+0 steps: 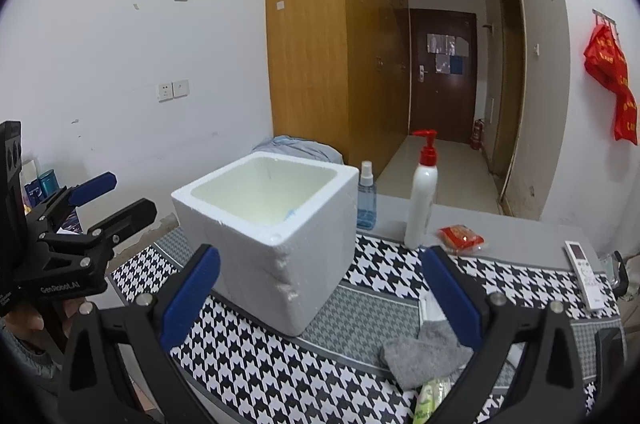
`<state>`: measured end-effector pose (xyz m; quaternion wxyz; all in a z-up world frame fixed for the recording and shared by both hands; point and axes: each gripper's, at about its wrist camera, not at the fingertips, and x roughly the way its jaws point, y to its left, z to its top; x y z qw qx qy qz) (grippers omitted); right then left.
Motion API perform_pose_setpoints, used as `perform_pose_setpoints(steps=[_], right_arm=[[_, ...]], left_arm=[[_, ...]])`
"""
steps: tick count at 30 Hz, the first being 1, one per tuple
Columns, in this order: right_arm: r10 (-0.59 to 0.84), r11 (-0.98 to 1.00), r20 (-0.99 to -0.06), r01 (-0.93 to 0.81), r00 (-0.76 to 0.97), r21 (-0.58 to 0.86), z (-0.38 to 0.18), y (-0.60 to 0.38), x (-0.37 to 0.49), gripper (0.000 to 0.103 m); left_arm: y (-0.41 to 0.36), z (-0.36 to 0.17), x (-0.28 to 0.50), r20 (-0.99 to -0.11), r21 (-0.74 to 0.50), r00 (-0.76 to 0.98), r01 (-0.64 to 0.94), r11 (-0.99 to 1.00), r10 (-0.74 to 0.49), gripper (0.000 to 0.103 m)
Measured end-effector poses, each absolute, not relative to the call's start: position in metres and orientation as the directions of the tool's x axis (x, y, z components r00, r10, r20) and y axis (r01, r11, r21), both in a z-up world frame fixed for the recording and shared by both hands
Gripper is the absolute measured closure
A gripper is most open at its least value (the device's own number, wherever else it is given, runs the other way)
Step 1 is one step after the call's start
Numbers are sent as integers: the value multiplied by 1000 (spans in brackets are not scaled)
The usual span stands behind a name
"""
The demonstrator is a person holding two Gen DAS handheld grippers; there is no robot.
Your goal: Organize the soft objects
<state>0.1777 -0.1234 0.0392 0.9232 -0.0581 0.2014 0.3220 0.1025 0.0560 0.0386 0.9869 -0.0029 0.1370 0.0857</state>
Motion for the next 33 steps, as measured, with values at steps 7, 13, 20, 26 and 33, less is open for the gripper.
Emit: perform_pose_setpoints(steps=[7,13,20,26,33], right_arm=[[568,791,-406,-611,716,29,29,-133,173,1],[559,802,-402,-596,726,39,19,-141,167,1],[543,814,-416,-579,729,48,5,-150,164,1],[530,826,-406,-561,745,50,4,-162,161,1],[492,852,-415,-522,765,48,1,-176,159,1]], left_arm=[[48,30,102,-271,-1,955,-128,992,123,1],[42,22,102,-272,-3,956,-113,994,108,1],[32,12,102,-280,-2,957,-86,996,82,1],[26,5,102,-283,-15,957,-62,998,55,1],[12,-5,108,-310,-21,951,-10,1000,3,1]])
